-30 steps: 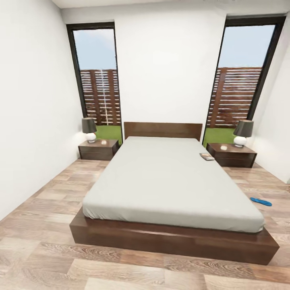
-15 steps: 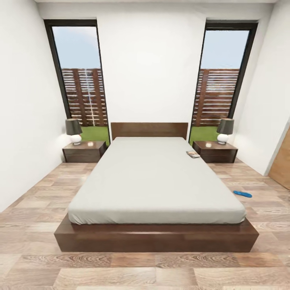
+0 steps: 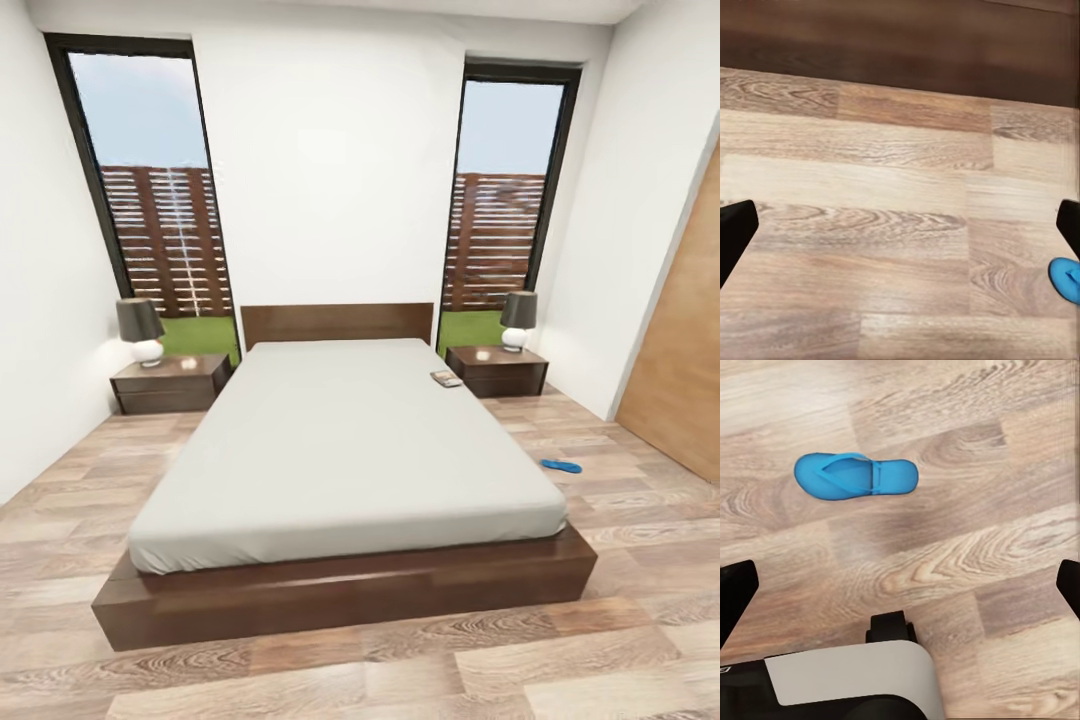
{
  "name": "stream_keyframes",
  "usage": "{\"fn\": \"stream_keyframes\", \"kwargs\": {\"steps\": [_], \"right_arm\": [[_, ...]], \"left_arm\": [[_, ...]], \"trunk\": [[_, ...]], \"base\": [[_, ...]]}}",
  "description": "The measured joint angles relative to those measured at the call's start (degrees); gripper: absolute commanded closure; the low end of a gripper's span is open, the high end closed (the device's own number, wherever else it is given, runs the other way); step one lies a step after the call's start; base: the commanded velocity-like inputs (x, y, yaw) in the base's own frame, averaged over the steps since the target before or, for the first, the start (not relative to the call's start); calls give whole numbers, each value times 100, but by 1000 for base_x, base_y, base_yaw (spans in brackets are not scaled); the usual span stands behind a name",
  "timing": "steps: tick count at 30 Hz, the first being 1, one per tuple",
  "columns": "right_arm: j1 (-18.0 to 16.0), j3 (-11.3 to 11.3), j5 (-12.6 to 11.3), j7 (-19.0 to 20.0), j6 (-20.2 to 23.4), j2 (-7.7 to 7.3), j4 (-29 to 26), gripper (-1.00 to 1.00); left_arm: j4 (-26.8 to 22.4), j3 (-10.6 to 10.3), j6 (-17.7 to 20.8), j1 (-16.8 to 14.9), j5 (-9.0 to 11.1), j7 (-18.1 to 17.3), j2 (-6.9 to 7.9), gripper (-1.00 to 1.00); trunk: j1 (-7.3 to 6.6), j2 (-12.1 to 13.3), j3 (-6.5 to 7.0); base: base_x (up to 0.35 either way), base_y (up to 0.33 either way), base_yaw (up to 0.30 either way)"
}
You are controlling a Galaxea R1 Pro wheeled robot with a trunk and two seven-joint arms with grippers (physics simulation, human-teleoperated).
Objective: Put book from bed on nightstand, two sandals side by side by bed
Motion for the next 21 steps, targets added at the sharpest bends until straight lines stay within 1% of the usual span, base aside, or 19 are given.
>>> {"fn": "stream_keyframes", "kwargs": {"steps": [9, 15, 21], "right_arm": [[0, 0, 0, 0, 0, -3, 0, -100], [0, 2, 0, 0, 0, -1, 1, -100], [0, 0, -1, 0, 0, 0, 0, -100]], "left_arm": [[0, 0, 0, 0, 0, 0, 0, -100], [-1, 0, 1, 0, 1, 0, 0, -100], [0, 0, 0, 0, 0, 0, 0, -100]], "trunk": [[0, 0, 0], [0, 0, 0], [0, 0, 0]], "base": [[0, 6, -219], [0, 150, -219], [0, 36, -205]]}}
